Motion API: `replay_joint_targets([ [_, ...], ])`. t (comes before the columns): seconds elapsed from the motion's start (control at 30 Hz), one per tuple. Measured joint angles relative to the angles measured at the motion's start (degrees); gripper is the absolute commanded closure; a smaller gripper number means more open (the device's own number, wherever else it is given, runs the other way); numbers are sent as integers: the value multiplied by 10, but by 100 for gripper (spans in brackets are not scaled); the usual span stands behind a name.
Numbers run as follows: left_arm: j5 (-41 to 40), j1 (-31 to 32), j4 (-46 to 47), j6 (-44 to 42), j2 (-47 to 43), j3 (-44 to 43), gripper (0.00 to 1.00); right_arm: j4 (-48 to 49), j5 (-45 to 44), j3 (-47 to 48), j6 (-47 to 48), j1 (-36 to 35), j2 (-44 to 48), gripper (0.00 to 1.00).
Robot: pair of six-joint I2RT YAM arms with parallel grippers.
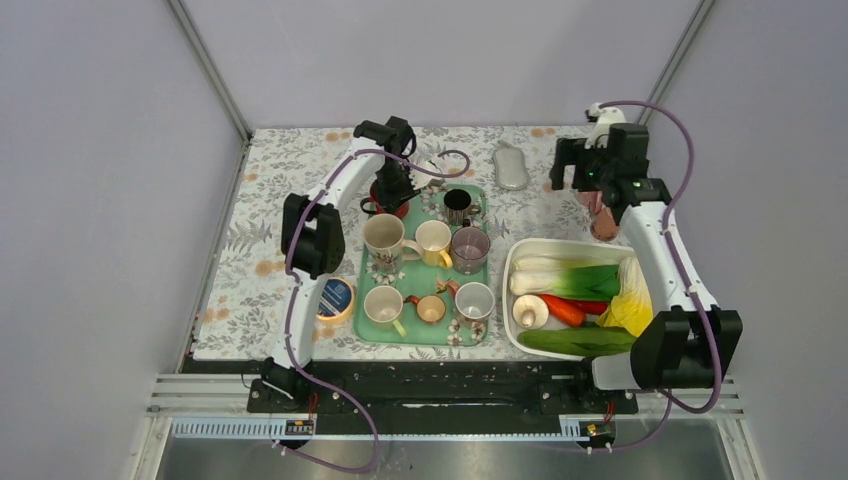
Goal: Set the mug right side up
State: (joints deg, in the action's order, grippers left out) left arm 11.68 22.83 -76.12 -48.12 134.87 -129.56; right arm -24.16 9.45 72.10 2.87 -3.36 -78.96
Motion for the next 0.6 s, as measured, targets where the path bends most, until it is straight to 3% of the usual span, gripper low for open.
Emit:
replay_joint_targets([
  [0.2, -2, 10, 2, -2, 11, 0, 83, -9, -83, 48, 39, 102, -53, 1],
  [0.6, -20, 5, 44, -5, 17, -2, 81, -46, -109, 93, 117, 125, -234, 3],
])
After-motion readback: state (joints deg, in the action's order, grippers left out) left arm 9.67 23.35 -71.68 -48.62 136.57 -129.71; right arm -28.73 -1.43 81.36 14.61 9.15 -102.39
